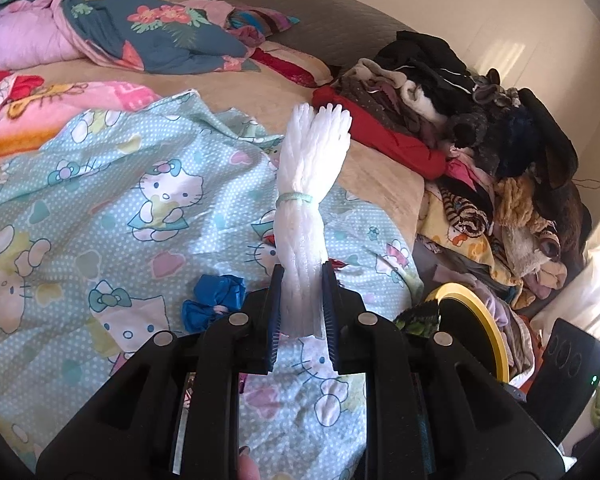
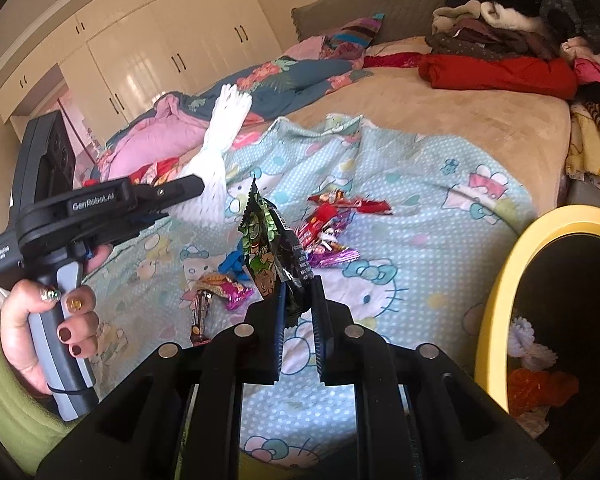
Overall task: Collect trash
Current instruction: 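Lift both held items and carry them over the yellow-rimmed bin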
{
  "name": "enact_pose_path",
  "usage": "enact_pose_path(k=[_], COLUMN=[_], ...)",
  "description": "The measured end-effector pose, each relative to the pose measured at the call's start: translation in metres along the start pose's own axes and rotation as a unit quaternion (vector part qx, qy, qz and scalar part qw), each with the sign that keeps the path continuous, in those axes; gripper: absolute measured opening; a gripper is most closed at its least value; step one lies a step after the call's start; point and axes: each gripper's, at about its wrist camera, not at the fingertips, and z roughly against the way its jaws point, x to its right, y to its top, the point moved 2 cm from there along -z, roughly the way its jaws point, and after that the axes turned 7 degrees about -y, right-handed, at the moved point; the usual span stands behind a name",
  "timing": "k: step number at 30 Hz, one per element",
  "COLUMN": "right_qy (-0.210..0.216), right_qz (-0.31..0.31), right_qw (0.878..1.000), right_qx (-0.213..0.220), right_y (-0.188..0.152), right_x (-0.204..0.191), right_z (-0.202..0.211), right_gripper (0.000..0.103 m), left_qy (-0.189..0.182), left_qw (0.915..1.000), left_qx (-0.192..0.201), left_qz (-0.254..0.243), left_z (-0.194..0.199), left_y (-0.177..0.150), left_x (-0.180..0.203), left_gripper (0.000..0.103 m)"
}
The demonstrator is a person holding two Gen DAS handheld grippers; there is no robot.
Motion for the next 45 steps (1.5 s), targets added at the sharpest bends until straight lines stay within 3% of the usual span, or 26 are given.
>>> enact_pose_path(k=[20,45], right_qy=[-0.018,-0.059], right_qz=[-0.027,-0.076], right_qw=[0.999,0.993], right_qx=[0.039,0.075], right_y=[0.010,0.012], right_x=[0.030,0.084], right_z=[0.035,0.074], right_gripper=[0.012,0.012], left_qy=[-0.020,-0.046], left_qw=[0.9991,0.9947], left_qx=[-0.001,-0.037], left_qz=[-0.038,-0.084], left_z=[0.005,-0.015], left_y=[-0.006,-0.031], left_x=[0.040,0.089], left_gripper=[0.013,0.013])
